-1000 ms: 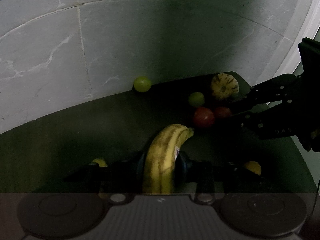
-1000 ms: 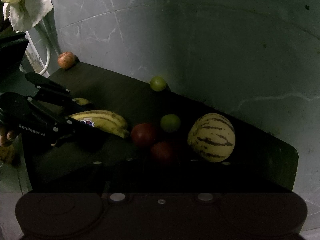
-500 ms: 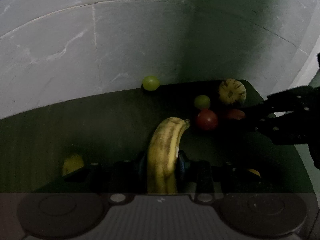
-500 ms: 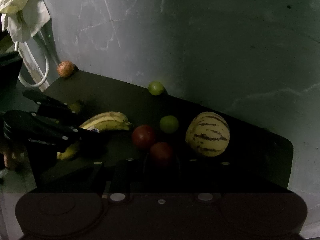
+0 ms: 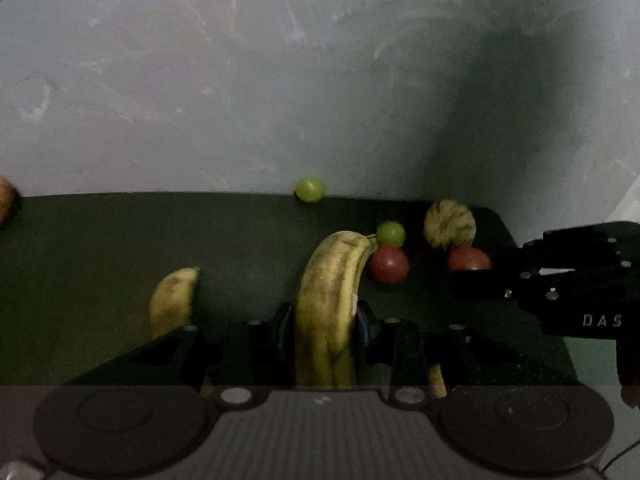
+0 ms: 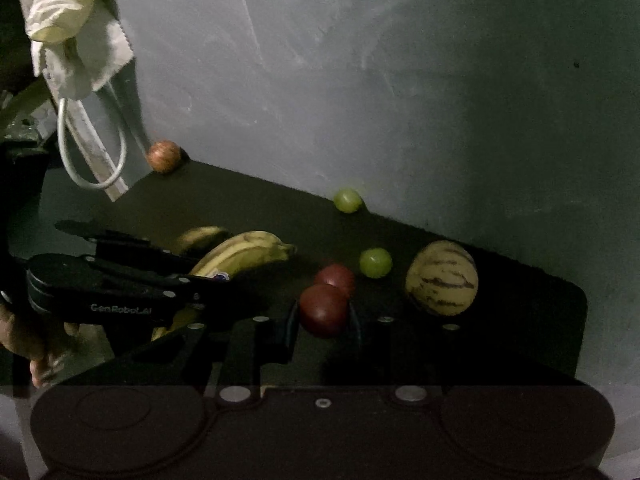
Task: Organize fruits
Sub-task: 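Close the left tool on the banana while the right tool closes on the red tomato, then lift the banana with the left tool while the right tool lifts the tomato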
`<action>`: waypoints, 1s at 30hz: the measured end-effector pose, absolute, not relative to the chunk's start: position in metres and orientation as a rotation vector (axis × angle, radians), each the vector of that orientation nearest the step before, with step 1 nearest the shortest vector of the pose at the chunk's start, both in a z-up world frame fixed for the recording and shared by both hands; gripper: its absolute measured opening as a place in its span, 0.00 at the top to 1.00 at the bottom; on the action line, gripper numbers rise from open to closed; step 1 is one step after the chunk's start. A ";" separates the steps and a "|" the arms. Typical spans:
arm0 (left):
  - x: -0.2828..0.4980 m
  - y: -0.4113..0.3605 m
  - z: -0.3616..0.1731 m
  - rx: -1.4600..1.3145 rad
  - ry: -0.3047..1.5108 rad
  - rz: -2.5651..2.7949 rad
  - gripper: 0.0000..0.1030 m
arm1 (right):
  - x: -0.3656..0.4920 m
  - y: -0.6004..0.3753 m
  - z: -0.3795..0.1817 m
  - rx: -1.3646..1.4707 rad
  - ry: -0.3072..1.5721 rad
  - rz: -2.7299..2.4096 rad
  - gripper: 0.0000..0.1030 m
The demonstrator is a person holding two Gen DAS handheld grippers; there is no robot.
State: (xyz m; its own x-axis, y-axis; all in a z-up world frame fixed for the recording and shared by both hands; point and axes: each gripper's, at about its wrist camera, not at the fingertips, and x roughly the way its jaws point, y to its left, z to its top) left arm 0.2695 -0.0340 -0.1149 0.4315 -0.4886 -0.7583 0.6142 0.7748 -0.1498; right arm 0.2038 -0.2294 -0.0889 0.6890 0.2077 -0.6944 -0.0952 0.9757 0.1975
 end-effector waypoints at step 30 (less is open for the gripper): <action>0.082 0.077 0.018 -0.086 0.623 -0.068 0.66 | 0.121 -0.132 0.052 -0.035 0.540 0.662 0.73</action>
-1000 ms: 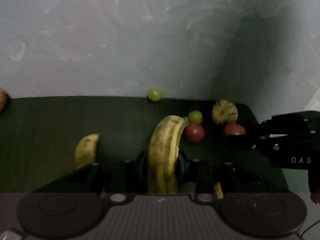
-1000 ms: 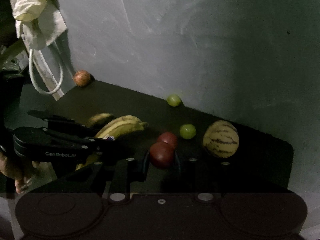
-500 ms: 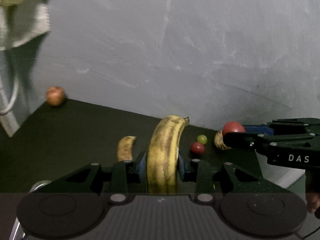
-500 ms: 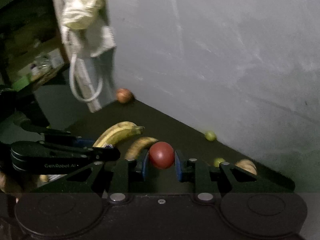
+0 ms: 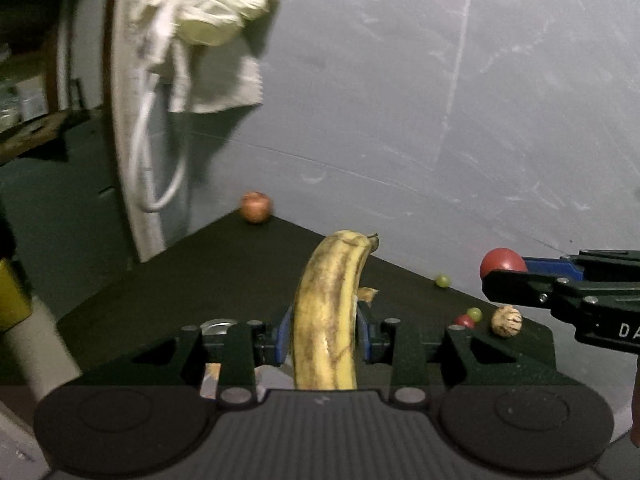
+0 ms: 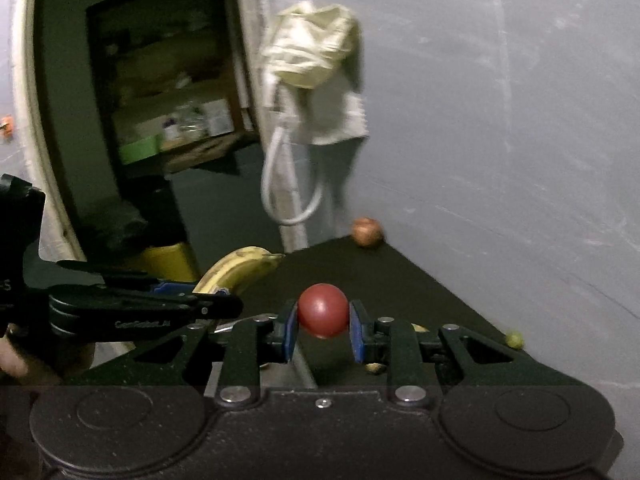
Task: Organize fruits
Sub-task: 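Lift the banana with the left tool while the right tool lifts the tomato, then carry the banana with the left tool while the right tool carries the tomato over the tray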
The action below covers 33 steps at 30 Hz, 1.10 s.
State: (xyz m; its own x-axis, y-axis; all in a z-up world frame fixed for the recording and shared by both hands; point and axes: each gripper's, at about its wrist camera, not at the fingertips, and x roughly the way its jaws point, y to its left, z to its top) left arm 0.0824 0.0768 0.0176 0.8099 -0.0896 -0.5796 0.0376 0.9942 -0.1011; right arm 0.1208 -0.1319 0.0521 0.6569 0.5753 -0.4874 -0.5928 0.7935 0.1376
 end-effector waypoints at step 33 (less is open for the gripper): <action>0.022 0.135 -0.055 -0.281 0.765 0.253 0.66 | 0.121 -0.071 0.021 -0.165 0.647 0.905 0.73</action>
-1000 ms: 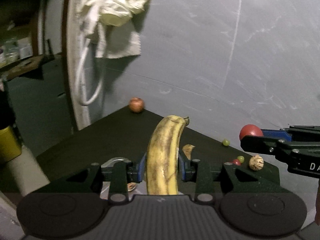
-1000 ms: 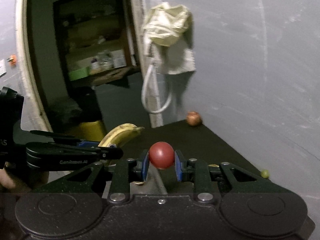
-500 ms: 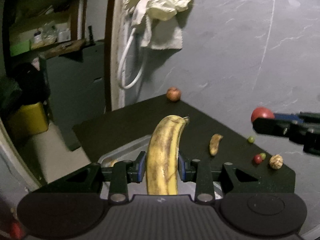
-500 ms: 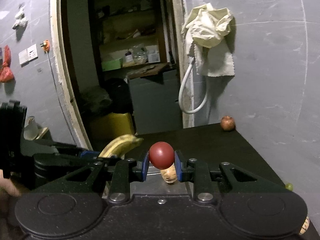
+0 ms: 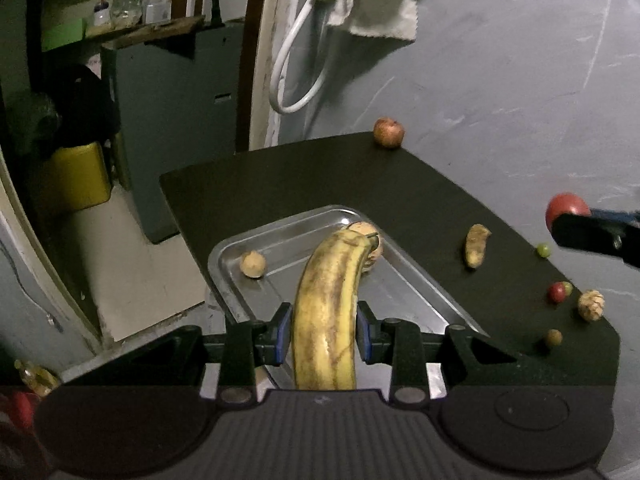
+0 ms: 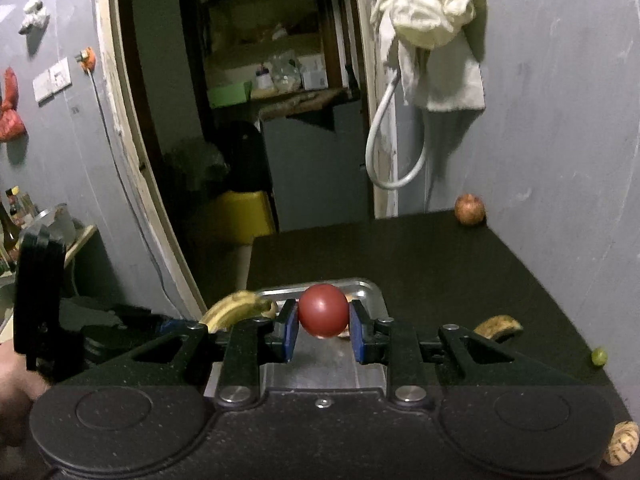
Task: Organize fruits
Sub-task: 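Carry the banana with the left tool while the right tool carries the tomato over the tray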
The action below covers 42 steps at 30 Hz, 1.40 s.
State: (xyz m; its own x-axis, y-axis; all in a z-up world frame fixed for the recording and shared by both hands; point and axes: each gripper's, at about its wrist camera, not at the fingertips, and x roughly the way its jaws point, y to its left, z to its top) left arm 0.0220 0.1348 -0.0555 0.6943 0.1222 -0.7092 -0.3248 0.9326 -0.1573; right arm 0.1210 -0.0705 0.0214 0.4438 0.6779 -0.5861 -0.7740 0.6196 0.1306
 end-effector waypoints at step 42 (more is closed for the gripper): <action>0.099 0.174 -0.128 -0.293 0.895 0.271 0.66 | 0.193 0.028 -0.120 -0.369 0.914 0.907 0.72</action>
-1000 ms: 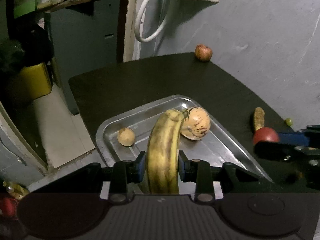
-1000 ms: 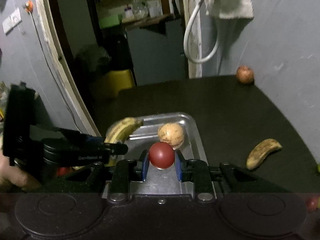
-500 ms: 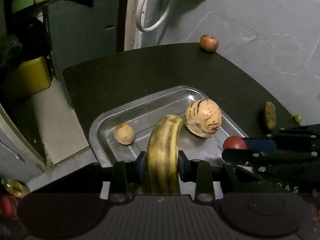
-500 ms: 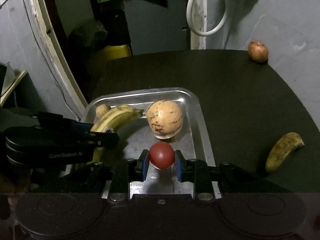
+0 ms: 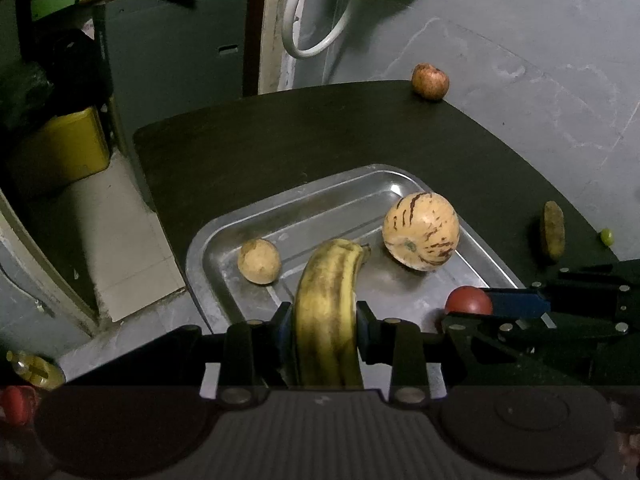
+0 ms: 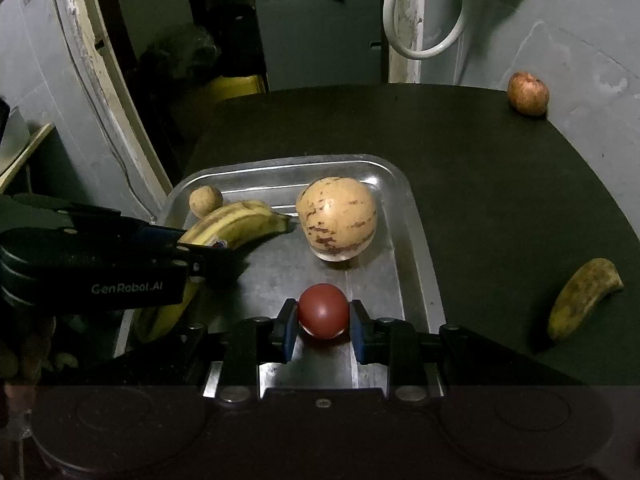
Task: Organize fruits
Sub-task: 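Carry the banana with the left tool while the right tool carries the tomato over the tray, then open both tools to drop the banana and tomato into the tray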
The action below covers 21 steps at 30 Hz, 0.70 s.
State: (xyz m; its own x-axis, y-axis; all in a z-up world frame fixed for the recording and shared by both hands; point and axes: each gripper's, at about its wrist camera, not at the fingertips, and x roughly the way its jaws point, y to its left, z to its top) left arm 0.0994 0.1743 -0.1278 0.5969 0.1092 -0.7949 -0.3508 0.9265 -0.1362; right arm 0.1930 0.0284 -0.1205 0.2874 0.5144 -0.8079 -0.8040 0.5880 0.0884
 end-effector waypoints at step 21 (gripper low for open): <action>0.095 0.177 -0.108 -0.302 0.842 0.290 0.43 | 0.192 0.016 -0.106 -0.328 0.901 0.886 0.49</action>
